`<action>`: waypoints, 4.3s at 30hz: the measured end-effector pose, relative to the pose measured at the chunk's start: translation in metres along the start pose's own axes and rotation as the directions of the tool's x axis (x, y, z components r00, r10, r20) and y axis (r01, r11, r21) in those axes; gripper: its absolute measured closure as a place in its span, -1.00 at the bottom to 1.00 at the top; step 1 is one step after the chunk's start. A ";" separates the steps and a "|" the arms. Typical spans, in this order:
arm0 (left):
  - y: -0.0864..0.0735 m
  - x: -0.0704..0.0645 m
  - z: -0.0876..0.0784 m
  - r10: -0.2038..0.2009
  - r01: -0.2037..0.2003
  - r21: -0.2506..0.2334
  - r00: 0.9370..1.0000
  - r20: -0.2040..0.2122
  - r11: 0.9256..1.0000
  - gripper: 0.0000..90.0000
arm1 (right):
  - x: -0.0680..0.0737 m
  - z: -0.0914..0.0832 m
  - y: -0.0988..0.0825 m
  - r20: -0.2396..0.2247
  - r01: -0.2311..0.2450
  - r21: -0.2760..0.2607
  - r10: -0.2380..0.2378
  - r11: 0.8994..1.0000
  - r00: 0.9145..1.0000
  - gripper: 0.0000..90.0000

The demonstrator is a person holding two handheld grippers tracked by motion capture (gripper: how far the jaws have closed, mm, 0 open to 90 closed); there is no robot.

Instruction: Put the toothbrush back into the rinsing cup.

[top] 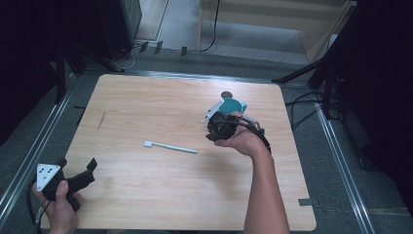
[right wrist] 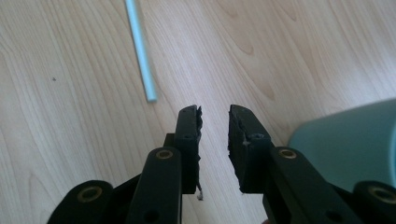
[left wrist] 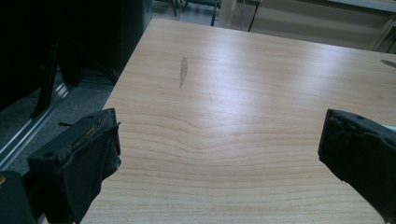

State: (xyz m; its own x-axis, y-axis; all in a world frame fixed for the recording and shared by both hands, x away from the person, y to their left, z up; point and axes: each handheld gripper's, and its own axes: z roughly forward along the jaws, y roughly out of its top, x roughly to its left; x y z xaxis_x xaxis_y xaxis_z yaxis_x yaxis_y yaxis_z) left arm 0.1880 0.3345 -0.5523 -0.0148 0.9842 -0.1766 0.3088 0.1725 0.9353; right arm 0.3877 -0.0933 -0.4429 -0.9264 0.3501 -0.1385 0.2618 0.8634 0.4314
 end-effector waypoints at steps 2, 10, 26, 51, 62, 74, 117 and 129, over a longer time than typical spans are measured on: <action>0.000 0.000 0.000 0.000 0.000 -0.001 1.000 0.002 1.000 -1.00 | 0.003 0.005 0.005 -0.006 0.031 0.018 -0.031 0.999 1.000 0.67; 0.000 0.001 0.000 0.000 0.000 0.003 1.000 0.003 1.000 -1.00 | 0.015 0.024 0.023 -0.040 0.118 0.084 -0.115 0.989 0.993 0.64; 0.000 0.001 0.000 -0.005 0.005 0.003 1.000 0.008 1.000 -1.00 | 0.034 0.057 0.054 -0.107 0.201 0.121 -0.189 0.972 0.976 0.68; 0.000 0.002 -0.001 -0.014 0.014 0.003 1.000 0.016 1.000 -1.00 | 0.052 0.103 0.091 -0.166 0.197 0.208 -0.164 0.958 0.972 0.86; 0.000 0.002 -0.001 -0.012 0.012 0.004 1.000 0.012 1.000 -1.00 | 0.051 0.100 0.093 -0.159 0.148 0.201 -0.117 0.968 0.980 0.88; 0.000 0.002 -0.001 -0.014 0.014 0.004 1.000 0.012 1.000 -1.00 | 0.024 0.055 0.080 -0.035 -0.021 0.033 0.022 0.999 0.999 0.88; 0.000 0.002 -0.001 -0.013 0.013 0.004 1.000 0.012 1.000 -1.00 | -0.041 -0.035 -0.009 0.183 -0.370 -0.703 0.658 0.607 0.730 0.88; 0.000 0.002 0.000 -0.016 0.016 0.004 1.000 0.012 1.000 -1.00 | -0.056 -0.016 -0.037 0.178 -0.369 -0.769 0.730 0.521 0.660 0.88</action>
State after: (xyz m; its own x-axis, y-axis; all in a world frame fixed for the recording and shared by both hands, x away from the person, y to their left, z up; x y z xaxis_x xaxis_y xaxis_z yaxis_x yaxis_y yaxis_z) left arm 0.1875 0.3363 -0.5525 -0.0078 0.9808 -0.1951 0.3124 0.1877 0.9312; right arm 0.4258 -0.1502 -0.4369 -0.3719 0.9260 0.0649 0.2705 0.0412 0.9619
